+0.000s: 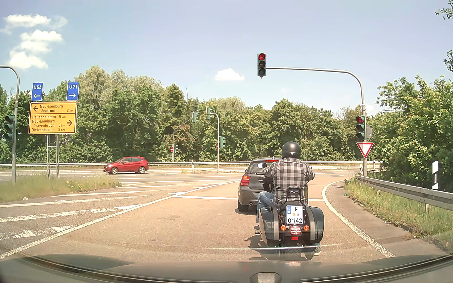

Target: Follow the waypoints while adhering to traffic rules and regulations

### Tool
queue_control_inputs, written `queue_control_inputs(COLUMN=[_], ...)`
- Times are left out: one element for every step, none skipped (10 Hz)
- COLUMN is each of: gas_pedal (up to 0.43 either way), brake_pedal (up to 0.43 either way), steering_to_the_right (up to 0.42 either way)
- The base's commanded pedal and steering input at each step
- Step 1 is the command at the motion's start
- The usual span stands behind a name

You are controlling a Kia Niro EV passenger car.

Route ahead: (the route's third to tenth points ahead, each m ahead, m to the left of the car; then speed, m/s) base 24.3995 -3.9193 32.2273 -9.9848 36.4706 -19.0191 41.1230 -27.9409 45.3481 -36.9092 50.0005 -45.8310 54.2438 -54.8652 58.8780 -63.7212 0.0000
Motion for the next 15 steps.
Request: queue_control_inputs(gas_pedal=[0.0,0.0,0.0,0.0,0.0,0.0,0.0,0.0,0.0,0.0,0.0,0.0,0.0,0.0,0.0], brake_pedal=[0.372,0.372,0.372,0.372,0.372,0.372,0.372,0.372,0.372,0.372,0.372,0.372,0.372,0.372,0.372], steering_to_the_right=[0.03,0.03,0.03,0.03,0.03,0.03,0.03,0.03,0.03,0.03,0.03,0.03,0.03,0.03,0.03])
